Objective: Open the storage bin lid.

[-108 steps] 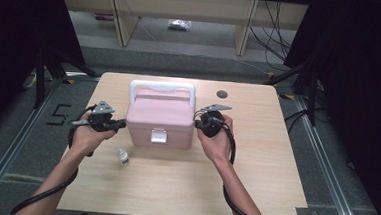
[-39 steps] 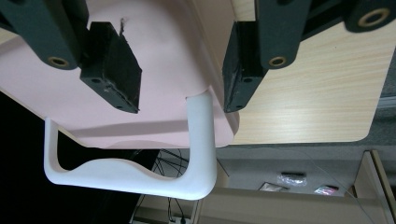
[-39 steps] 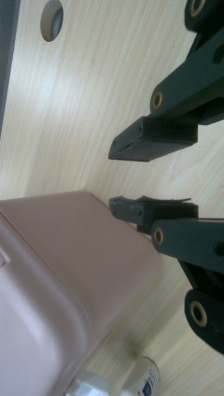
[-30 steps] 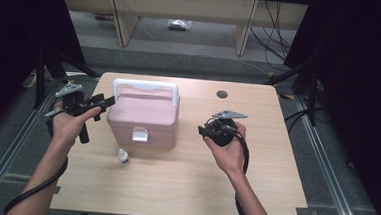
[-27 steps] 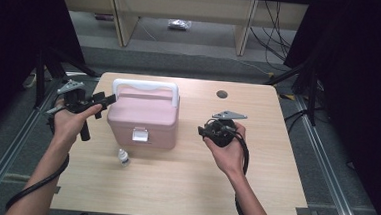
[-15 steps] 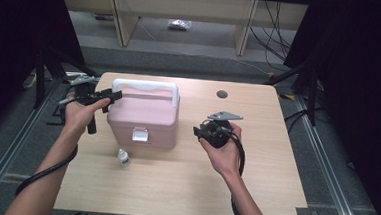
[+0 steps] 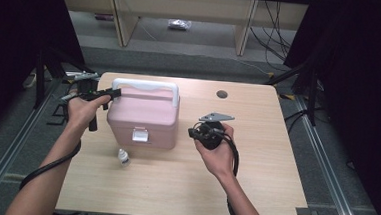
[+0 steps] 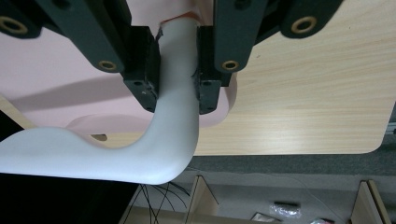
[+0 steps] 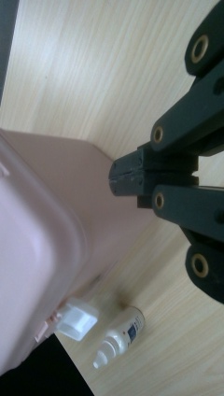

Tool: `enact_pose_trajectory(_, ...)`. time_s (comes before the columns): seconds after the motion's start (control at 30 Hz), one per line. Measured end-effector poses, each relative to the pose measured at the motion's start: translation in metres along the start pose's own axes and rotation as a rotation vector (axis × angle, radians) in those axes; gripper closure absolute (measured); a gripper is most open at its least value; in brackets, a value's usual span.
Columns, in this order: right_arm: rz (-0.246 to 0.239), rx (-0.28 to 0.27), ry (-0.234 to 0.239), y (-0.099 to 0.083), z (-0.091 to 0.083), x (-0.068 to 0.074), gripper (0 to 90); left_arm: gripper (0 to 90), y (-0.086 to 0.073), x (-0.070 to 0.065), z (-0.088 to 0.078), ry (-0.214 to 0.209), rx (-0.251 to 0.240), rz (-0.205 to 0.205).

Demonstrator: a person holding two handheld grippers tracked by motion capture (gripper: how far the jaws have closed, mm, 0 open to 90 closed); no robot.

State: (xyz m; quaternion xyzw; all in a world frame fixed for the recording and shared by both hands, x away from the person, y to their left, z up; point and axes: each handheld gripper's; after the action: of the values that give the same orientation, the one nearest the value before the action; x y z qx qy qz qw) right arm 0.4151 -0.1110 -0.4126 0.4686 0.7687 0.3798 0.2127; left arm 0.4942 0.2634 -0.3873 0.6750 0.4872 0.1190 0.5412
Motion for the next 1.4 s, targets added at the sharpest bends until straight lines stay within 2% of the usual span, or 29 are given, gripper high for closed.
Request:
enact_pose_trajectory(0.13, -0.026, 0.005, 0.017, 0.003, 0.002, 0.005, 90.0, 72.9, 0.003, 0.001, 0.0, -0.005, 0.003, -0.013)
enact_pose_trajectory(0.23, -0.023, 0.006, 0.035, 0.007, 0.004, 0.013, 90.0, 73.0, 0.006, 0.001, 0.0, -0.007, 0.01, -0.023)
enact_pose_trajectory(0.27, -0.048, -0.011, 0.042, 0.01, 0.005, 0.015, 90.0, 73.0, 0.007, 0.001, 0.0, -0.014, 0.007, -0.026)
enact_pose_trajectory(0.37, -0.029, -0.002, 0.05, 0.012, 0.005, 0.021, 90.0, 73.0, 0.011, 0.002, 0.0, -0.02, 0.014, -0.035)
enact_pose_trajectory(0.4, -0.03, -0.003, 0.051, 0.013, 0.006, 0.022, 90.0, 73.0, 0.012, 0.002, 0.0, -0.023, 0.013, -0.041)
enact_pose_trajectory(0.43, -0.055, -0.016, 0.051, 0.014, 0.007, 0.023, 90.0, 73.0, 0.013, 0.003, 0.0, -0.027, 0.016, -0.042)
enact_pose_trajectory(0.47, -0.035, -0.003, 0.058, 0.015, 0.006, 0.026, 90.0, 72.9, 0.014, 0.003, -0.001, -0.027, 0.018, -0.041)
enact_pose_trajectory(0.5, -0.059, -0.021, 0.062, 0.016, 0.008, 0.025, 90.0, 73.0, 0.014, 0.002, -0.001, -0.022, 0.019, -0.044)
enact_pose_trajectory(0.53, -0.04, -0.012, 0.066, 0.017, 0.008, 0.027, 90.0, 73.0, 0.015, 0.003, 0.0, -0.028, 0.017, -0.046)
enact_pose_trajectory(0.6, -0.045, -0.017, 0.068, 0.019, 0.01, 0.03, 90.0, 73.0, 0.015, 0.003, 0.0, -0.029, 0.022, -0.045)
enact_pose_trajectory(0.63, -0.065, -0.031, 0.074, 0.02, 0.012, 0.03, 90.0, 73.0, 0.016, 0.003, 0.0, -0.03, 0.026, -0.047)
enact_pose_trajectory(0.7, -0.04, -0.028, 0.092, 0.021, 0.014, 0.035, 90.0, 73.0, 0.016, 0.005, 0.0, -0.041, 0.024, -0.056)
enact_pose_trajectory(0.77, -0.033, -0.027, 0.087, 0.02, 0.015, 0.036, 90.0, 73.0, 0.016, 0.005, 0.0, -0.044, 0.029, -0.06)
enact_pose_trajectory(0.83, -0.058, -0.037, 0.088, 0.021, 0.018, 0.036, 90.0, 73.0, 0.016, 0.005, 0.0, -0.044, 0.029, -0.056)
enact_pose_trajectory(0.87, -0.028, -0.032, 0.086, 0.021, 0.017, 0.039, 90.0, 72.9, 0.017, 0.005, -0.001, -0.048, 0.029, -0.055)
enact_pose_trajectory(0.93, -0.048, -0.048, 0.082, 0.022, 0.018, 0.039, 90.0, 72.9, 0.016, 0.005, -0.001, -0.049, 0.029, -0.055)
enact_pose_trajectory(1.07, -0.042, -0.064, 0.068, 0.021, 0.017, 0.04, 90.0, 72.2, 0.015, 0.005, -0.002, -0.056, 0.021, -0.031)
enact_pose_trajectory(1.13, -0.032, -0.057, 0.06, 0.022, 0.015, 0.041, 90.0, 70.4, 0.014, 0.004, -0.004, -0.061, -0.002, -0.011)
enact_pose_trajectory(1.23, -0.054, -0.081, 0.065, 0.023, 0.016, 0.041, 90.0, 57.5, 0.015, -0.002, -0.013, -0.047, -0.047, 0.052)
enact_pose_trajectory(1.27, -0.039, -0.079, 0.068, 0.023, 0.015, 0.041, 90.0, 55.7, 0.015, -0.005, -0.017, -0.044, -0.06, 0.073)
enact_pose_trajectory(1.33, -0.039, -0.086, 0.061, 0.024, 0.015, 0.043, 90.0, 53.4, 0.016, -0.011, -0.028, -0.041, -0.086, 0.113)
enact_pose_trajectory(1.37, -0.055, -0.084, 0.054, 0.025, 0.014, 0.042, 90.0, 54.1, 0.016, -0.015, -0.033, -0.044, -0.1, 0.126)
enact_pose_trajectory(1.4, -0.041, -0.089, 0.06, 0.026, 0.014, 0.043, 90.0, 56.1, 0.016, -0.019, -0.039, -0.054, -0.115, 0.143)
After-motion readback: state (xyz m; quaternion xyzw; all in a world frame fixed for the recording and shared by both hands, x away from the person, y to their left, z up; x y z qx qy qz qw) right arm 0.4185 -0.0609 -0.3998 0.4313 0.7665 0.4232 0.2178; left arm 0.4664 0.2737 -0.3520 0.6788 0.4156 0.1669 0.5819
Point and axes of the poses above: each handheld gripper's, and its own axes: z roughly forward along the jaws, y roughly out of its top, x roughly to its left, and after that the axes turned 13 degrees about -y, right-handed
